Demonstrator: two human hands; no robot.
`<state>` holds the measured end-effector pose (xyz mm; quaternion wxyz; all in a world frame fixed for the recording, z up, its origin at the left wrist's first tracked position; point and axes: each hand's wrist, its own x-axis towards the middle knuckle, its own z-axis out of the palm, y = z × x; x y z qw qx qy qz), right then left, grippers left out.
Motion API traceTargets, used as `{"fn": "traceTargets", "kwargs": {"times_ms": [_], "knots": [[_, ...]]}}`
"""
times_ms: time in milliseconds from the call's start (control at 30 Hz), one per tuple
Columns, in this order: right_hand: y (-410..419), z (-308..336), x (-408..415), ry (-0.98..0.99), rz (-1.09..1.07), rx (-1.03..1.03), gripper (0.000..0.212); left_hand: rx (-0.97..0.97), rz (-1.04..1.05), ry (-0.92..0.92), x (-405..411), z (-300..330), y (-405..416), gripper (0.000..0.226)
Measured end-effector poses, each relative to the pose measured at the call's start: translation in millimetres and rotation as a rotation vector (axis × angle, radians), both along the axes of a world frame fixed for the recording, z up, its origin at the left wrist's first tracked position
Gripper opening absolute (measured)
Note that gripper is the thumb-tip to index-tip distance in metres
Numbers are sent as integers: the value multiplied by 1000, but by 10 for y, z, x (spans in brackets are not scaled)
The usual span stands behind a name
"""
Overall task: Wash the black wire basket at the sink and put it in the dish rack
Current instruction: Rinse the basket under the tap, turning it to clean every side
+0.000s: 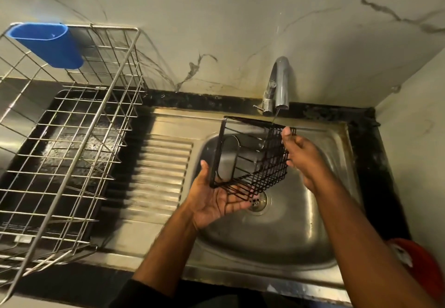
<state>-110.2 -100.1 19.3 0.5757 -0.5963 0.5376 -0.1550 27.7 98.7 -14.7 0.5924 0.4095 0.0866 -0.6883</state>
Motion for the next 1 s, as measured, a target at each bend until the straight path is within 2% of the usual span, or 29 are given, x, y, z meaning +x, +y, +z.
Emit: {"fn": "traceTargets", "kwargs": {"times_ms": [200,300,433,567,733,800,867,1000], "knots": [[-53,-105,-131,24,-49,10,34,0,140,-125,-48,42,-165,94],[-66,-153,-224,23,-80,29,36,44,94,-276,-94,90,-271,86],[-116,-232,-373,92,-170,47,44,134,96,-506,-154,115,-417,48],[-139,-277,-535,130,-233,81,65,57,233,-465,-212,180,-638,11],[-139,-353,-776,117,-324,130,61,-35,177,-551,-281,233,-869,14],[-141,-391,-843,89,-368,165,55,-43,125,-617,-297,227,-948,14],[-136,-419,-875,76,-398,193,46,-38,107,-655,-299,225,-1018,24],[-103,-457,-880,68,-397,191,45,-44,108,-710,-214,236,-1109,28]]}}
